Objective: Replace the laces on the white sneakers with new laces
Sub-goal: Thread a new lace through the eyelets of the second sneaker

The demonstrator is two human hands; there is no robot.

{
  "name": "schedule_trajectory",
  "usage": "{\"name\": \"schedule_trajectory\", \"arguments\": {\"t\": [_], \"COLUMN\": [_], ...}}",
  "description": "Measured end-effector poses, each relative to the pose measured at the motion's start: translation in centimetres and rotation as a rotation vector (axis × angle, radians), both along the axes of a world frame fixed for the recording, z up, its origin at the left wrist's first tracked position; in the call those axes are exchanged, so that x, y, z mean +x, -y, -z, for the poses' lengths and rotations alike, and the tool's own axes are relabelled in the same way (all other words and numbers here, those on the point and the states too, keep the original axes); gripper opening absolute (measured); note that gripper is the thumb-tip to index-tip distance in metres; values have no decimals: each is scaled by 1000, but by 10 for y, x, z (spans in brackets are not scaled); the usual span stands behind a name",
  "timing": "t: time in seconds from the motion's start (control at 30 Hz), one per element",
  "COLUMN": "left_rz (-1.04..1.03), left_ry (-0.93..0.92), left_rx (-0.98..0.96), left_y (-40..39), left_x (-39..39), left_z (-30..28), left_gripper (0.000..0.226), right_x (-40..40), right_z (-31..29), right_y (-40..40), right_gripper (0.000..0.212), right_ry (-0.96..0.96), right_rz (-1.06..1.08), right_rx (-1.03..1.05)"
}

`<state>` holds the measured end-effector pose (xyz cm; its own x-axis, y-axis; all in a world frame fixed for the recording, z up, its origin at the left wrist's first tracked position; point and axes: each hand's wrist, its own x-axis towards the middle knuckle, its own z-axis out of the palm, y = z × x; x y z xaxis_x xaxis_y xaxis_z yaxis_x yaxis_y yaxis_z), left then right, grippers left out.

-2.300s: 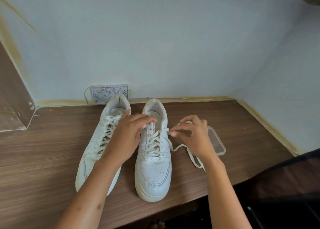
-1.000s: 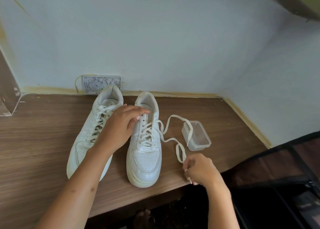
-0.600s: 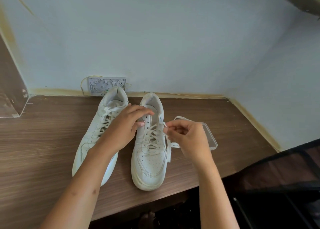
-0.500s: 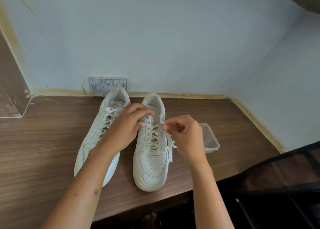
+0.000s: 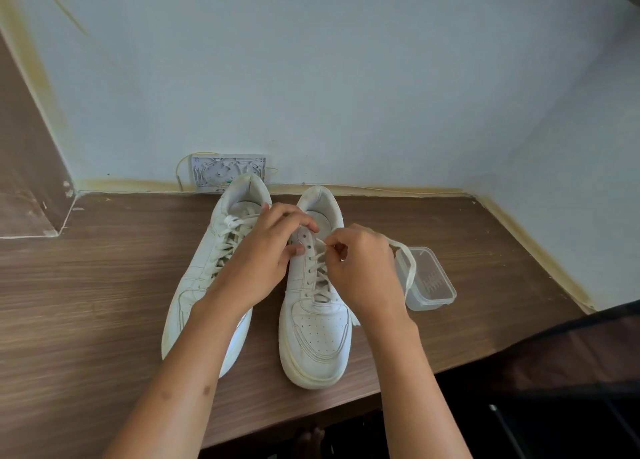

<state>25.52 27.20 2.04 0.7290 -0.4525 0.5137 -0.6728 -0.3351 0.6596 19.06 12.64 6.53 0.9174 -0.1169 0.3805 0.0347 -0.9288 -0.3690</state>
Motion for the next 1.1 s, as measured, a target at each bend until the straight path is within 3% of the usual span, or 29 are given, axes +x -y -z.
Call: {"name": "schedule_trajectory", "arguments": {"t": [0.27,0.5,0.7,0.83,0.97,1.03,1.1], "left_rz": [10,-20,-29,-14,-33,-89,-167], "left_ry": [14,12,-23,-58,-17,104,213], "left_rx": [-16,15,-20,-90,-126,-77,-16], "left_y": [-2,1,1,-1,-2,0,1], "left_x": [1,3,2,1,2,0,-1], "left_z": [1,4,2,-1,0,3,3], "left_gripper": [46,38,41,35,18,4,7], "right_x": [5,8,5,-26,-55,-59,-59], "right_z": [-9,17,19,18,28,34,36], "right_y": [-3,8,5,-5,-12,-10,-7], "right_gripper": [18,23,20,61,130,147,153], "right_ry": [-127,-7,-83,-6,-120,-187,-231], "right_rz": [-85,-32,58,147,352,394,423], "right_rx": [-38,305,330,378,429,425,430]}}
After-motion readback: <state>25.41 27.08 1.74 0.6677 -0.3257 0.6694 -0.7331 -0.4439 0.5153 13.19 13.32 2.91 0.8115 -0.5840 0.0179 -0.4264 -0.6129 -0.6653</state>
